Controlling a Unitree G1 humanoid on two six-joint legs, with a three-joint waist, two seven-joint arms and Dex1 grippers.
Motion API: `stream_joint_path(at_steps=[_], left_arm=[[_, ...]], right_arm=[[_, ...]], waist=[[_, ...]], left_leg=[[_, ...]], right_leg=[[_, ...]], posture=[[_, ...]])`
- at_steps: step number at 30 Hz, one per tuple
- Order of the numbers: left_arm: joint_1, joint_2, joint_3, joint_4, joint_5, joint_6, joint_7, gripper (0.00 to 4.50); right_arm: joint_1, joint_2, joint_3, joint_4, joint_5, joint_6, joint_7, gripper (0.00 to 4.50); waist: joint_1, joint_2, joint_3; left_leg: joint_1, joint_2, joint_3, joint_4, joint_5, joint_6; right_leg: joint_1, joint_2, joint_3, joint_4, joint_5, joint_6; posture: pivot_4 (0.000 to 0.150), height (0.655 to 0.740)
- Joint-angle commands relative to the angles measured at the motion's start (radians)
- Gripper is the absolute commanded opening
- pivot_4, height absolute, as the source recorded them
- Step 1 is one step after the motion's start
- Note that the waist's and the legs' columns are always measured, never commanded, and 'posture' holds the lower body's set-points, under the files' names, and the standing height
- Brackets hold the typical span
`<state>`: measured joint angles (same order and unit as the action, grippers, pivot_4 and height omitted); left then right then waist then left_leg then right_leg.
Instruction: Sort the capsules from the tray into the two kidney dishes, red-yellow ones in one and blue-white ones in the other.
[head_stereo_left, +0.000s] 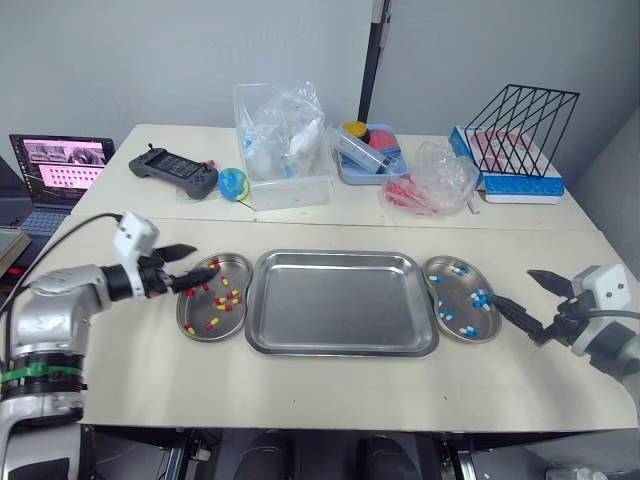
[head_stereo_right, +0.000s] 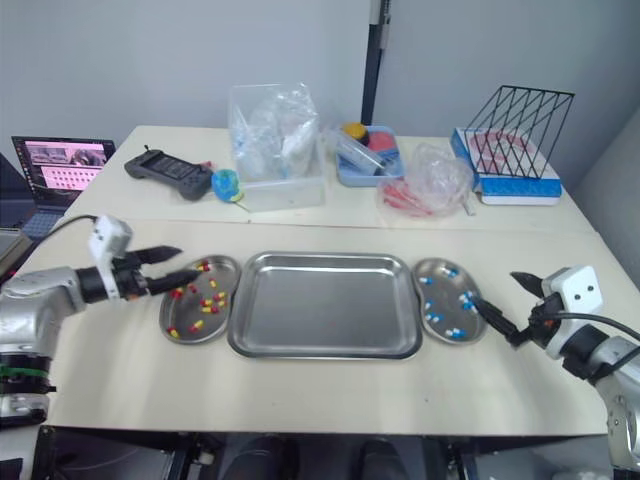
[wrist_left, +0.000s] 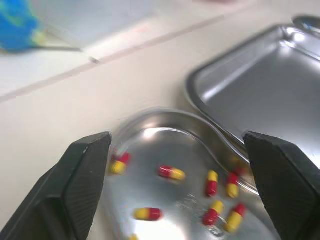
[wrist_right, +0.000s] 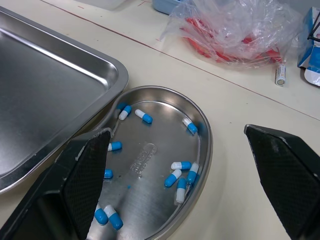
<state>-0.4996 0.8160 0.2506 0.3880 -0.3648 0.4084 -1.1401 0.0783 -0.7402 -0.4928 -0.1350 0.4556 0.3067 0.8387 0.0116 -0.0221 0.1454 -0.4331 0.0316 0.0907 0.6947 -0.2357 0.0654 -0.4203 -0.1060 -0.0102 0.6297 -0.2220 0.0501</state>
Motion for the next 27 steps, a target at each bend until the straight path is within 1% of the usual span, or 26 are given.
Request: stream_joint_path(at_steps=[1, 7, 10, 12, 15, 20, 27], left_arm=[[-0.022, 0.089, 0.087, 0.101, -0.018, -0.071, -0.020, 4.42], [0.106, 0.193, 0.135, 0.137, -0.026, -0.188, -0.152, 4.42], [0.204, 0.228, 0.176, 0.154, 0.011, -0.275, -0.112, 4.42], [0.248, 0.226, 0.206, 0.166, 0.000, -0.307, -0.107, 4.42], [0.315, 0.192, 0.258, 0.123, -0.025, -0.304, -0.053, 4.42], [0.401, 0.150, 0.272, 0.049, -0.039, -0.295, -0.028, 4.42], [0.388, 0.180, 0.257, 0.104, -0.021, -0.313, -0.032, 4.42]], right_arm=[[-0.010, -0.043, -0.065, 0.033, 0.030, -0.012, 0.031, 4.50], [-0.027, -0.087, -0.080, 0.115, 0.030, -0.041, 0.110, 4.50], [-0.058, -0.121, -0.091, 0.199, 0.031, -0.059, 0.163, 4.50], [-0.078, -0.135, -0.091, 0.244, 0.031, -0.069, 0.185, 4.50], [-0.108, -0.149, -0.077, 0.315, 0.013, -0.094, 0.214, 4.50], [-0.124, -0.148, -0.056, 0.362, -0.002, -0.109, 0.236, 4.50], [-0.110, -0.136, -0.052, 0.352, 0.007, -0.117, 0.227, 4.50]], waist=[[-0.001, 0.000, 0.000], [-0.007, 0.000, 0.000], [-0.011, 0.001, 0.000], [-0.010, 0.001, 0.000], [-0.006, 0.001, 0.000], [-0.003, 0.001, 0.000], [-0.003, 0.001, 0.001]], left_leg=[[0.000, 0.000, 0.000, 0.000, 0.000, 0.000], [0.002, 0.001, 0.002, -0.002, 0.000, 0.000], [0.002, 0.002, 0.003, -0.003, 0.000, 0.000], [0.002, 0.002, 0.003, -0.003, 0.000, -0.001], [0.003, 0.002, 0.003, -0.003, 0.000, -0.001], [0.003, 0.001, 0.004, -0.004, 0.000, -0.001], [0.003, 0.002, 0.004, -0.005, -0.001, -0.001]], right_leg=[[0.000, 0.000, 0.000, 0.000, 0.000, 0.000], [0.000, 0.000, 0.000, 0.000, -0.001, -0.001], [-0.001, -0.001, 0.000, -0.001, -0.001, -0.002], [-0.001, -0.002, 0.000, -0.001, -0.001, -0.003], [-0.001, -0.003, -0.001, -0.001, -0.001, -0.003], [-0.002, -0.006, -0.002, -0.001, -0.001, -0.003], [-0.002, -0.007, -0.002, -0.001, -0.001, -0.004]], posture=[[0.150, 0.7400], [0.150, 0.7400], [0.150, 0.7400], [0.150, 0.7400], [0.150, 0.7400], [0.150, 0.7400], [0.150, 0.7400]])
